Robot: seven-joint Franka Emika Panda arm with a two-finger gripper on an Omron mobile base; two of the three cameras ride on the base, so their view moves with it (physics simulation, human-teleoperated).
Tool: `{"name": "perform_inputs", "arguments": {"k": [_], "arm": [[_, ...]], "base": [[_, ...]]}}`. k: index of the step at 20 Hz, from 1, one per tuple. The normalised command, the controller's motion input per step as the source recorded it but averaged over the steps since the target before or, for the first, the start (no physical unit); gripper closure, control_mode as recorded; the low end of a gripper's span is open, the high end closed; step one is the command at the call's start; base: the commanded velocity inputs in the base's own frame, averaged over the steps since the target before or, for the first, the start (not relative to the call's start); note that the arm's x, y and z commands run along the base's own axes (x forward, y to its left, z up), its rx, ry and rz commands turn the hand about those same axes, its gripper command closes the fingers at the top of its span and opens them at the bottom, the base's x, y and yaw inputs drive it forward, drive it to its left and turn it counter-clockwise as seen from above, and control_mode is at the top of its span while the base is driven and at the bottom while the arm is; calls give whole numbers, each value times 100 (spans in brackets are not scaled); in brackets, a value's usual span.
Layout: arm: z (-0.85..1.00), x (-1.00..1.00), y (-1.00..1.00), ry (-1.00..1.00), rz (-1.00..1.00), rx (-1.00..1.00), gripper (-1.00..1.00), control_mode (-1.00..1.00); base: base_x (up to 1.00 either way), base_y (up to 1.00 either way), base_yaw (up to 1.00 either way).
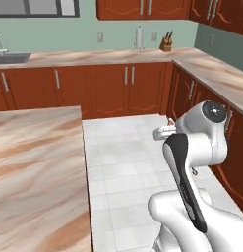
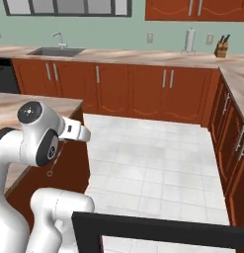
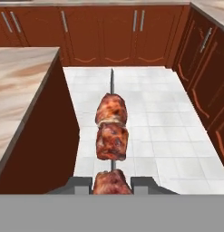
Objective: Pick the kebab skewer from the microwave and place it on plate located on the counter.
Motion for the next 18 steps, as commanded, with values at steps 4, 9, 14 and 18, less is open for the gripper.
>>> {"name": "perform_inputs", "arguments": {"k": [4,9,14,18], "arm": [[0,0,0,0,0,0,100,100],[0,0,0,0,0,0,100,100],[0,0,0,0,0,0,100,100],[0,0,0,0,0,0,100,100]], "base": [[84,6,0],[94,-4,-7],[80,-42,-32],[63,-22,-61]]}}
